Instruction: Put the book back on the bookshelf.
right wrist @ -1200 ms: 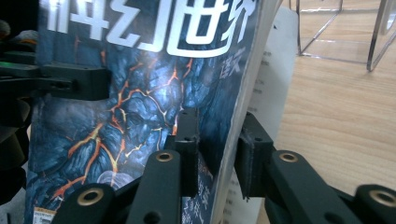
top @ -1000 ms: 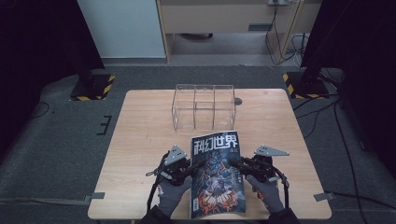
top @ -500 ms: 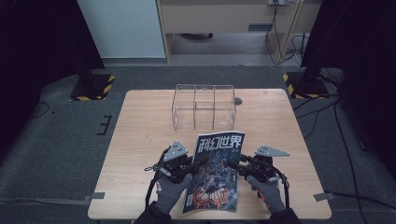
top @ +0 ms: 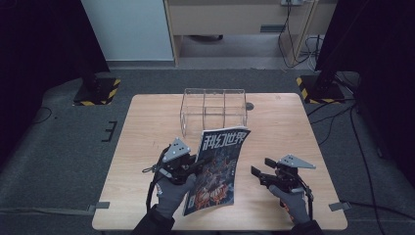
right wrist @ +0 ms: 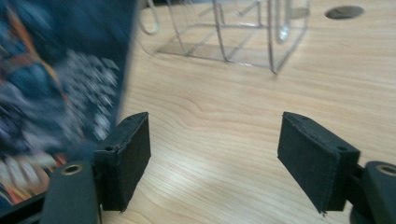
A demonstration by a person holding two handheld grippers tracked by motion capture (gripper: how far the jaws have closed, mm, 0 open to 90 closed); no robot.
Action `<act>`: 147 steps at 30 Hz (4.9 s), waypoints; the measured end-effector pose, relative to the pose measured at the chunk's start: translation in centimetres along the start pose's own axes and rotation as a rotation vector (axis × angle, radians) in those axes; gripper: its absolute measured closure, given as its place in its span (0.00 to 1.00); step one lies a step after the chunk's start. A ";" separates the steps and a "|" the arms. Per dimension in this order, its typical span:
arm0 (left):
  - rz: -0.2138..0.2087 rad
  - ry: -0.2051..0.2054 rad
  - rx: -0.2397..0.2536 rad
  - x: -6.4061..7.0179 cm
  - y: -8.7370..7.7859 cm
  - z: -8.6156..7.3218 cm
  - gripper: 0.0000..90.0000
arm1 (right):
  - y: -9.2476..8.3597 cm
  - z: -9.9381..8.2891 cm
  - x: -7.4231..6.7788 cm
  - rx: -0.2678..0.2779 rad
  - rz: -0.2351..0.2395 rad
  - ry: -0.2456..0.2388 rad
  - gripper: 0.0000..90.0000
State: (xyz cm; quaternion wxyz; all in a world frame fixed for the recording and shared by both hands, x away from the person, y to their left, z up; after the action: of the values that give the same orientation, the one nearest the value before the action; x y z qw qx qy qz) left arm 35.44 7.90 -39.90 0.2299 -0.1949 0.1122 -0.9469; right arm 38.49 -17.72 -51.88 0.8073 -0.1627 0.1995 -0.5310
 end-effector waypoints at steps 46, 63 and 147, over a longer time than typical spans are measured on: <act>0.196 0.003 0.184 -5.4 -7.2 9.0 0.92 | 0.9 -3.5 5.4 -0.163 -0.263 -0.098 0.16; 0.269 -0.021 0.239 -8.7 -8.2 12.7 0.91 | 0.9 -4.0 6.0 -0.175 -0.289 -0.124 0.15; 0.421 -0.121 0.266 -19.9 0.4 9.8 0.91 | 1.6 -5.0 6.1 -0.241 -0.296 -0.185 0.13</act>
State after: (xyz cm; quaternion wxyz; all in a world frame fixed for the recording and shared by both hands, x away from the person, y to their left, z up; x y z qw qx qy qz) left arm 56.04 15.84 -37.53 0.4521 -0.1917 0.0107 -0.8711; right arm 39.46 -23.01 -57.89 0.7102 -0.3336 0.1603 -0.5989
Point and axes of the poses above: each handheld gripper's, and its own axes: y roughly forward along the jaws, z roughly out of its top, x roughly to its right, the point moved 6 cm from there along y, roughly forward along the jaws, and after that the axes turned 15 degrees about -z, right-handed, at the moved point
